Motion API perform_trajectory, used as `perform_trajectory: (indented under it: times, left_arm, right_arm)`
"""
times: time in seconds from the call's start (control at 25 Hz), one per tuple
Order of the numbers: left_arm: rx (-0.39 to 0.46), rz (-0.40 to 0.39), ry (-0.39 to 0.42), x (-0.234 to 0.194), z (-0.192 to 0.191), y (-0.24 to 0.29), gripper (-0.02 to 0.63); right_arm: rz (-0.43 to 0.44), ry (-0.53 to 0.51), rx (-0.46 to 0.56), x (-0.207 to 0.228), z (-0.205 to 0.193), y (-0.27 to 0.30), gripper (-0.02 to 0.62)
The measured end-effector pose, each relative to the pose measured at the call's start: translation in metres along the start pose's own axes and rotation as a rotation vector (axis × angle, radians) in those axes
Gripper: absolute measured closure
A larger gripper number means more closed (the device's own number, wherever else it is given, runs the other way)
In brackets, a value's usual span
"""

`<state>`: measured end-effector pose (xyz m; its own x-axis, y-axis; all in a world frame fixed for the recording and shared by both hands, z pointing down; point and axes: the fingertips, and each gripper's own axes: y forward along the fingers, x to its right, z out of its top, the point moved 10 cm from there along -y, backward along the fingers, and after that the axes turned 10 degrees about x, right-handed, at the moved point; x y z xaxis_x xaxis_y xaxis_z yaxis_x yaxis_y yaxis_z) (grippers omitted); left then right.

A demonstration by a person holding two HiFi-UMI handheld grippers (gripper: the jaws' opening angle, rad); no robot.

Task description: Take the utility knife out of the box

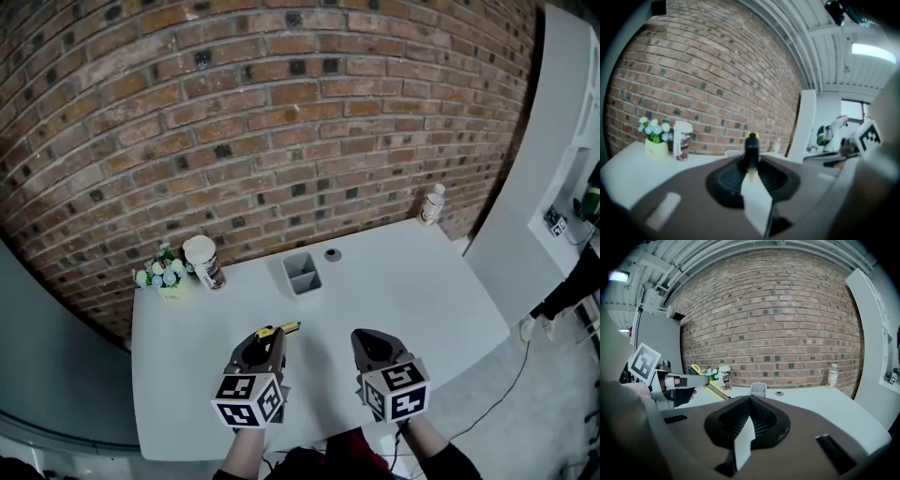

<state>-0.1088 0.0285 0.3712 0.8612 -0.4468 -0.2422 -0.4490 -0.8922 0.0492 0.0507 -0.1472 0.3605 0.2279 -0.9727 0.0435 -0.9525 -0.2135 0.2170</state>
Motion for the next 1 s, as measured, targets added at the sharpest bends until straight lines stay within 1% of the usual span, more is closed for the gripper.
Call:
perform_trajectory:
  times: [0.36,1.0]
  left_arm:
    - [0.005,0.002,0.01,-0.003,-0.002,-0.03,0.532]
    - [0.006,-0.005,0.022,-0.01,-0.006,-0.065,0.532]
  right_arm:
    - [0.01,0.019,0.031,-0.018,-0.002,-0.019,0.588]
    - [-0.011,0.004,0.028,-0.042,-0.014,-0.049,0.588]
